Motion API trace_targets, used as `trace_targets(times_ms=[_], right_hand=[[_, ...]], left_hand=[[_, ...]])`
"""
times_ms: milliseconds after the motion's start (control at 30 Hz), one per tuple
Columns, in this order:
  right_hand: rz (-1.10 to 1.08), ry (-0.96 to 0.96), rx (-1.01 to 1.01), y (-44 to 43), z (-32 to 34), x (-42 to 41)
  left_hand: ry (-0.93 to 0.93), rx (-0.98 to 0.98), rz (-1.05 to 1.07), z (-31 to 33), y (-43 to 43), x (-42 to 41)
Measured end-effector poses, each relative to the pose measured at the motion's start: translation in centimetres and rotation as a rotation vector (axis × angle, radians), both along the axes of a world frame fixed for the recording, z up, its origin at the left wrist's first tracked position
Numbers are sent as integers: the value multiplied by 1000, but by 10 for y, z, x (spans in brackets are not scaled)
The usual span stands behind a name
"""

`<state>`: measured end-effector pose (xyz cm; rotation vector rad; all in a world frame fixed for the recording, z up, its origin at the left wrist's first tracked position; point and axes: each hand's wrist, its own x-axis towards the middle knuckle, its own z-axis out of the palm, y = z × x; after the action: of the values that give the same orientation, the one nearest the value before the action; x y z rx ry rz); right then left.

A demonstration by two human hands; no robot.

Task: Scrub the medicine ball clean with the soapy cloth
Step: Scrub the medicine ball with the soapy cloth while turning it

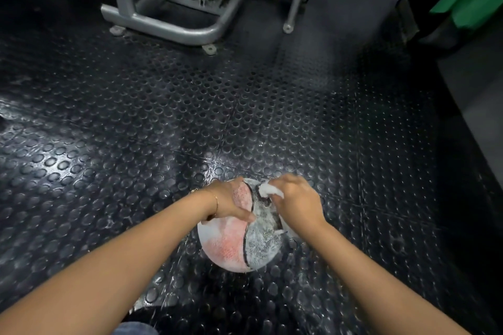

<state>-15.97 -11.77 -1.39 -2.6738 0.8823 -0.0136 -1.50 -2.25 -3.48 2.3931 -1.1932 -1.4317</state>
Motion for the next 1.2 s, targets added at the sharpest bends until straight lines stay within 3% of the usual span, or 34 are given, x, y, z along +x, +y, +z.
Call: trace_targets(times_ms=[167, 333, 500, 633, 767, 933, 1033, 1200], right_hand=[[135, -42, -57, 16, -1, -7], [43, -13, -60, -1, -3, -4], [108, -9, -141, 13, 0, -11], [30, -10, -74, -3, -4, -12], [124, -22, -76, 13, -1, -14], [146, -55, 143, 18, -11, -31], [178, -32, 164, 23, -14, -35], [67, -126, 147, 18, -17, -33]], left_hand=[[-1, 7, 38, -1, 2, -2], [19, -3, 53, -1, -2, -6], [-5, 8, 32, 3, -9, -15], [-2, -6, 4, 4, -10, -19], [45, 18, -44, 4, -8, -6], [-18, 146, -167, 13, -6, 13], [23, 223, -129, 11, -1, 16], [-30, 108, -56, 4, 11, 2]])
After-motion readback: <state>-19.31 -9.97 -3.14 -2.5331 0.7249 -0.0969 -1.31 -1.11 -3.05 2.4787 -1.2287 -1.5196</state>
